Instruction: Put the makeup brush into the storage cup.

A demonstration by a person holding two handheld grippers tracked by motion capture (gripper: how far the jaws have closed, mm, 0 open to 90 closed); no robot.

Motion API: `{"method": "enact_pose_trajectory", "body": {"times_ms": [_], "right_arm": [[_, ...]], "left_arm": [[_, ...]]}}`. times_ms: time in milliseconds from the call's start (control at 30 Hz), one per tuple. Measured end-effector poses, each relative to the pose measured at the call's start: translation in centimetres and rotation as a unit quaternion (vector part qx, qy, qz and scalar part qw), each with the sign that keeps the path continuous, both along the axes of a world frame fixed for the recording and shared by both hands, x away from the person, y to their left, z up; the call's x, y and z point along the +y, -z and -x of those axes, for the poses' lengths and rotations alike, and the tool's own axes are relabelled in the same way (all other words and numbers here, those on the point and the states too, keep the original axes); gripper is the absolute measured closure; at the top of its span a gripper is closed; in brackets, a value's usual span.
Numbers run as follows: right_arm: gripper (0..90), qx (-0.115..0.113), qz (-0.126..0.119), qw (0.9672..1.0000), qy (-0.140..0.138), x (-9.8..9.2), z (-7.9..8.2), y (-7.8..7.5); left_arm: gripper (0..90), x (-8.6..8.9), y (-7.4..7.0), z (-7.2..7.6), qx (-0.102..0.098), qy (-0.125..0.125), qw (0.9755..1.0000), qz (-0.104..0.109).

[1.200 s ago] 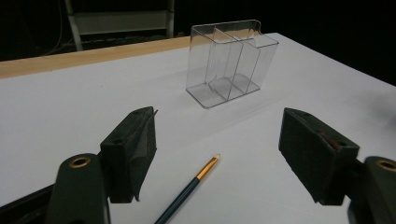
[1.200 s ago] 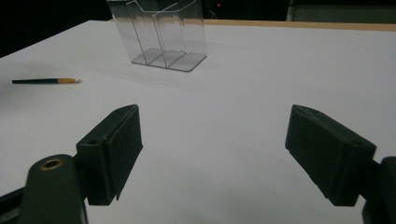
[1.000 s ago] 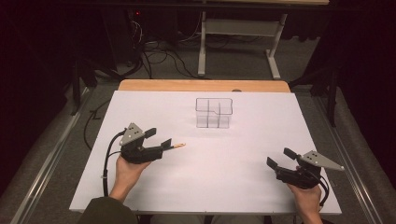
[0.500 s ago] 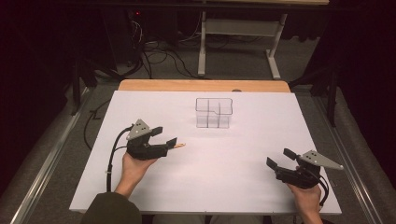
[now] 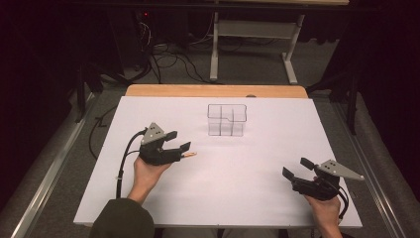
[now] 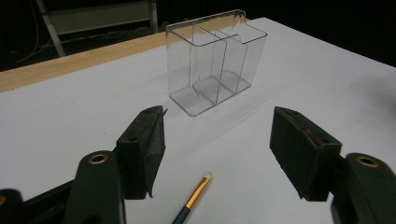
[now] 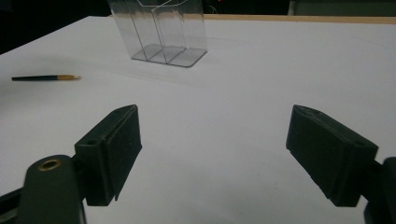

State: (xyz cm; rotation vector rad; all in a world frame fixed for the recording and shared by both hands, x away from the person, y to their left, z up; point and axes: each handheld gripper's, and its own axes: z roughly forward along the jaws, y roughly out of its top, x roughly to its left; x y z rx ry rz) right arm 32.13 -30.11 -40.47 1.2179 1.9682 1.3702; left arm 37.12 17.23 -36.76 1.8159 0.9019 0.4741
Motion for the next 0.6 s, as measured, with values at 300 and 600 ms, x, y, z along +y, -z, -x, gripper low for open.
{"method": "enact_pose_trajectory", "body": {"times_ms": [300,600], "right_arm": [[20.0,0.000,0.001,1.0000,-0.004,0.0,-0.1,0.1],[20.3,-0.001,0.002,1.0000,-0.007,0.1,-0.1,0.1]], "left_arm": [[40.2,-0.3,0.0,-0.5,0.003,0.010,0.9999,0.005],[41.6,-1.0,-0.5,-1.2,0.002,0.015,0.9999,0.007]]}}
